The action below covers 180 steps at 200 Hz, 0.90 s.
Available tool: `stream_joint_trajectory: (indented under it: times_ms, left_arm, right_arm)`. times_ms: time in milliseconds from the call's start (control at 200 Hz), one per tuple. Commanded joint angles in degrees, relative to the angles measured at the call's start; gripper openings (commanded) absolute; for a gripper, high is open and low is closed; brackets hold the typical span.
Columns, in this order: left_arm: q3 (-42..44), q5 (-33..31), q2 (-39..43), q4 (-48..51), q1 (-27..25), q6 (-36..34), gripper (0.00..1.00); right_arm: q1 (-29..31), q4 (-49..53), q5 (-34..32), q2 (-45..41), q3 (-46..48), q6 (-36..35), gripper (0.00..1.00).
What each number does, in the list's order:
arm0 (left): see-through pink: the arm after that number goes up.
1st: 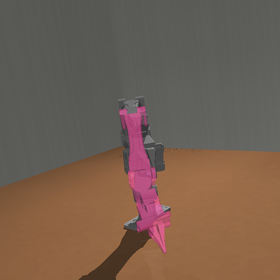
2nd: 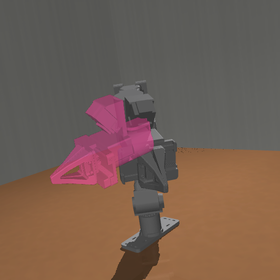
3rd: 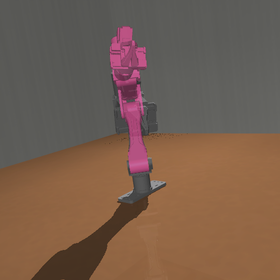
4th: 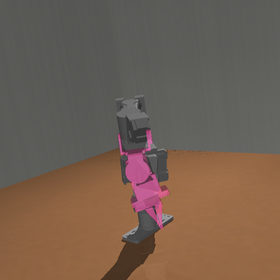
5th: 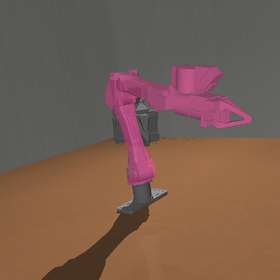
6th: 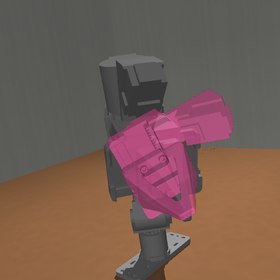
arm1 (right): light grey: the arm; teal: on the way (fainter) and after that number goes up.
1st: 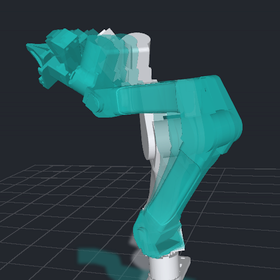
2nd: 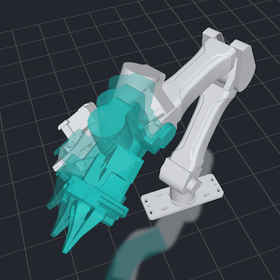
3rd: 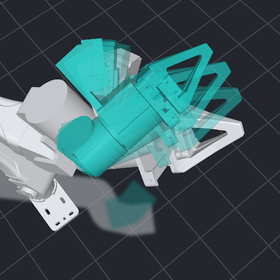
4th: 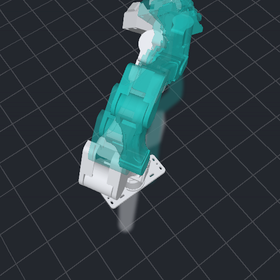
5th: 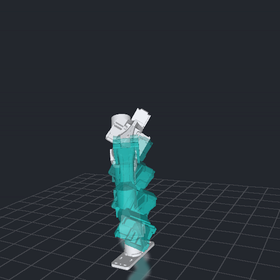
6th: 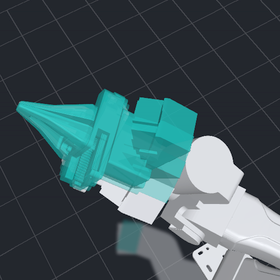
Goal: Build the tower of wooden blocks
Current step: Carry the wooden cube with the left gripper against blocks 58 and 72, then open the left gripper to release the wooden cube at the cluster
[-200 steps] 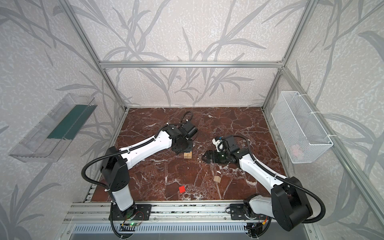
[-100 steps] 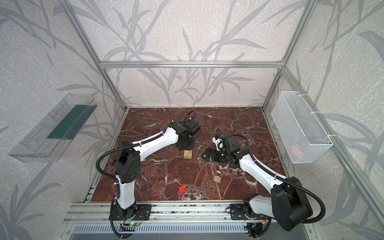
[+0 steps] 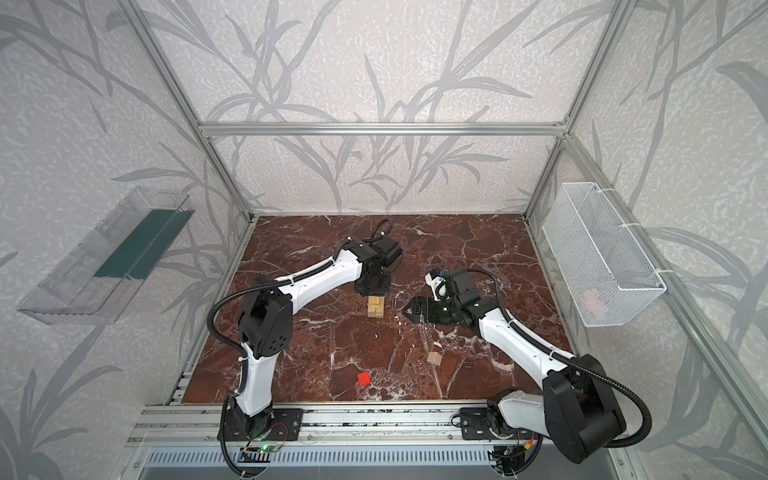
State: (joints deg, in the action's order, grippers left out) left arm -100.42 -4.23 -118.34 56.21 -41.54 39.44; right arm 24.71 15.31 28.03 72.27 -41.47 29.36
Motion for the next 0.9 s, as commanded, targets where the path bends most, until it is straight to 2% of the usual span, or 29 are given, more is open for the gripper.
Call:
stream_joint_trajectory:
  times_ms: [0,315,610,895]
  left_arm:
    - [-1.80,0.16,-0.82,2.77,0.23,-0.52,0.16]
    - [-2.39,-0.25,-1.86,3.20,0.40,-0.50,0.19]
    - [-2.42,0.04,-2.15,3.34,0.58,-0.32,0.31]
    - [-2.11,0.45,-2.46,3.08,1.02,0.29,0.37]
  right_arm:
    - [0.27,0.95,-0.78,-1.10,-0.49,-0.27,0.99]
    - [0.26,1.41,-1.20,-1.43,-0.49,-0.45,0.99]
    - [0.25,1.73,-1.40,-1.61,-0.58,-0.45,0.99]
    - [0.25,1.73,-1.49,-1.62,-0.60,-0.43,0.99]
